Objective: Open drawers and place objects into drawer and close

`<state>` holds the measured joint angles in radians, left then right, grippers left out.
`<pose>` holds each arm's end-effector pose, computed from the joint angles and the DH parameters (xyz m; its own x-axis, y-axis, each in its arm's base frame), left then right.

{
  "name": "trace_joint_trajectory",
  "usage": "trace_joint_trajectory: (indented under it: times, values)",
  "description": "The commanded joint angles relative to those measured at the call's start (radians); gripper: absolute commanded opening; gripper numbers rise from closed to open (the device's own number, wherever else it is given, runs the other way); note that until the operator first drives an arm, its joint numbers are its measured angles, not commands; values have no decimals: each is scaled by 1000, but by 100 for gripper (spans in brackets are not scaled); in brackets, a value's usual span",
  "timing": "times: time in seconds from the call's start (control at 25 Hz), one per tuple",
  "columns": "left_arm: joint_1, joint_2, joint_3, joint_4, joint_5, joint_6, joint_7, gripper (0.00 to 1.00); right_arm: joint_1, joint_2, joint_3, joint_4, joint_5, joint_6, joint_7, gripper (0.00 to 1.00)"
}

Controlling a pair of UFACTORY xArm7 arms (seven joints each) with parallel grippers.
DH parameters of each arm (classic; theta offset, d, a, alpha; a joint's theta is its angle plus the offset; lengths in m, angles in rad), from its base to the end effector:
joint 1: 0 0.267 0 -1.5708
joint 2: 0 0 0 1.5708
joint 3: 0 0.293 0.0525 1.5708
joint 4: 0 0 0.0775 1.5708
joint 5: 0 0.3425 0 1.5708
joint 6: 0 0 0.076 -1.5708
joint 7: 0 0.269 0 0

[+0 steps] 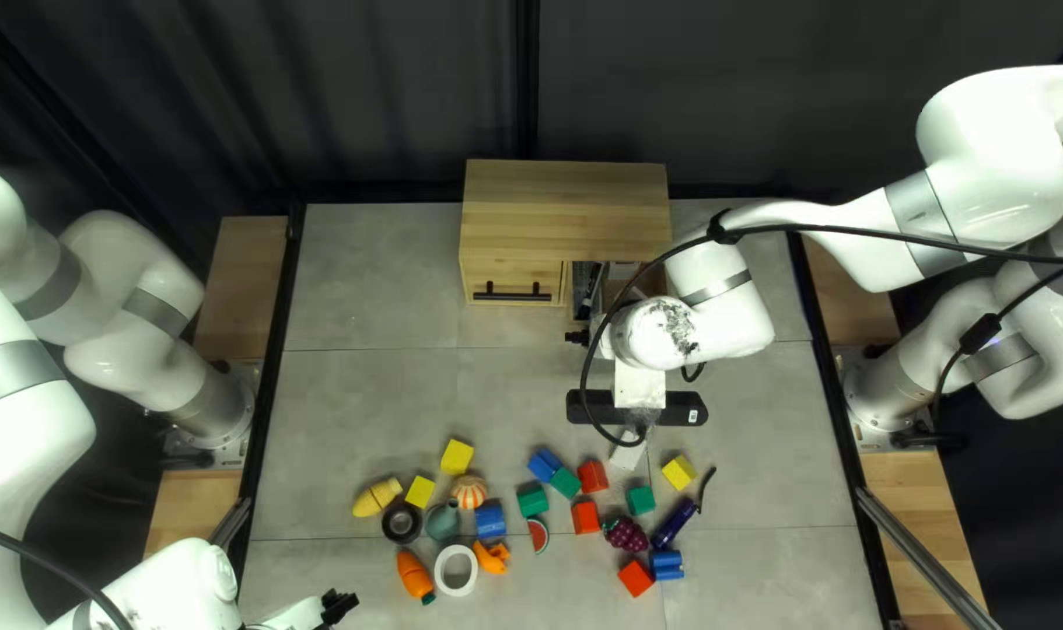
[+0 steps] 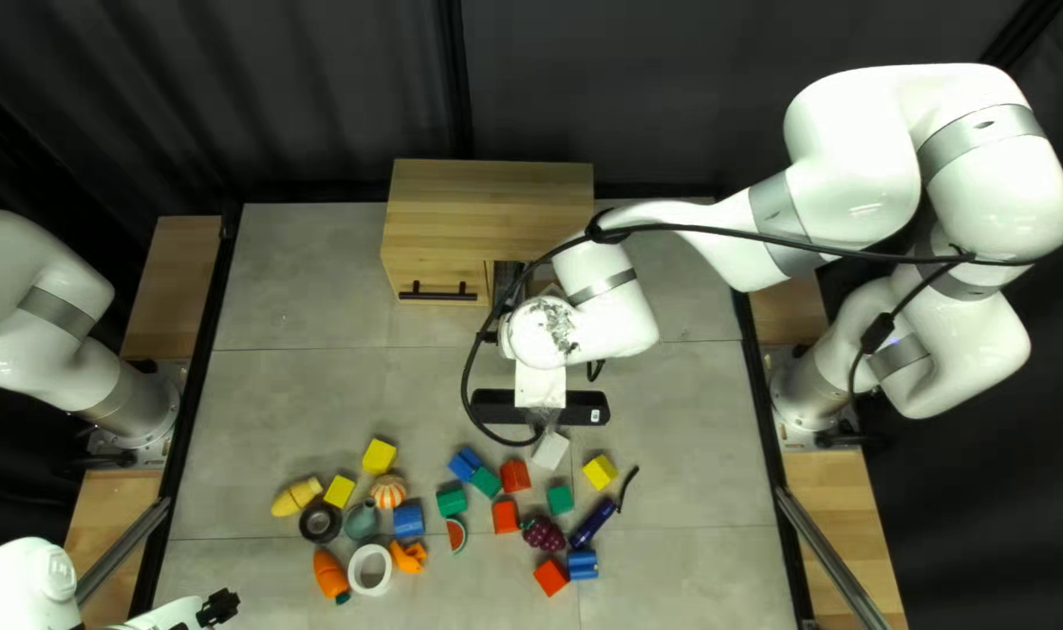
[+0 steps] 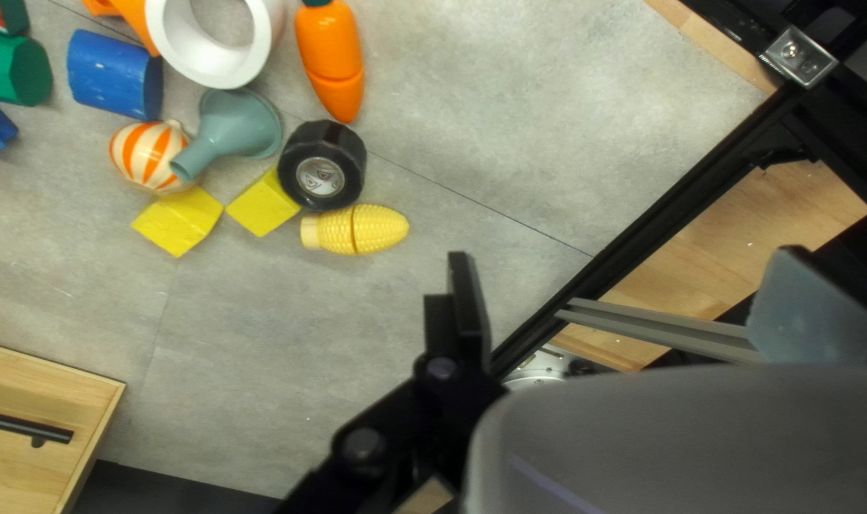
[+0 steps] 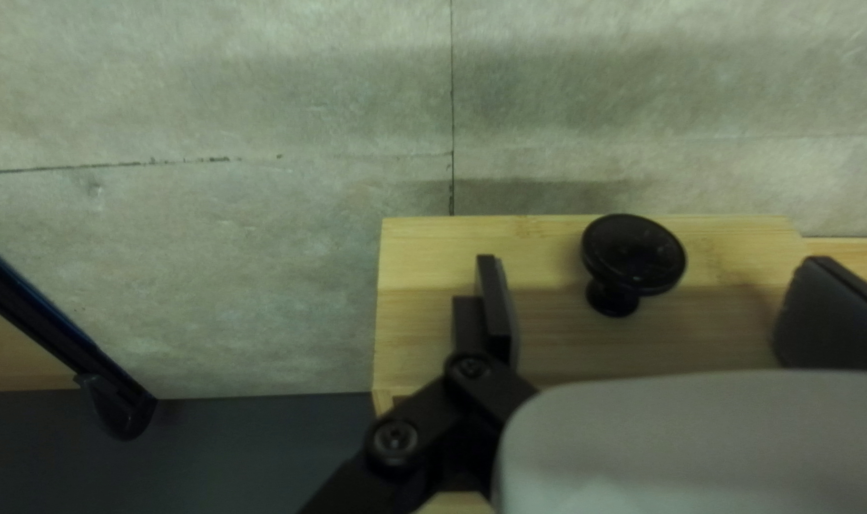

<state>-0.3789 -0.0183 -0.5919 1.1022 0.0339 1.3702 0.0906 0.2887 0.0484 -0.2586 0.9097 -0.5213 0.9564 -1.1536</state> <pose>0.2313 -0.3219 0.2012 0.4657 -0.8480 -0.2529 -0.8786 -0.4772 -0.0179 0.4450 -0.0758 0.1373 0.0597 0.9062 -0.4185 0.9982 -0.0584 0.0159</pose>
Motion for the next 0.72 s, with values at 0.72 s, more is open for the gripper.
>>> trace_joint_trajectory:
  times: [0.72]
  values:
    - [0, 0, 0, 0, 0, 0, 0, 100, -32, 21, -32, -5, -27, -32, -1, 100]
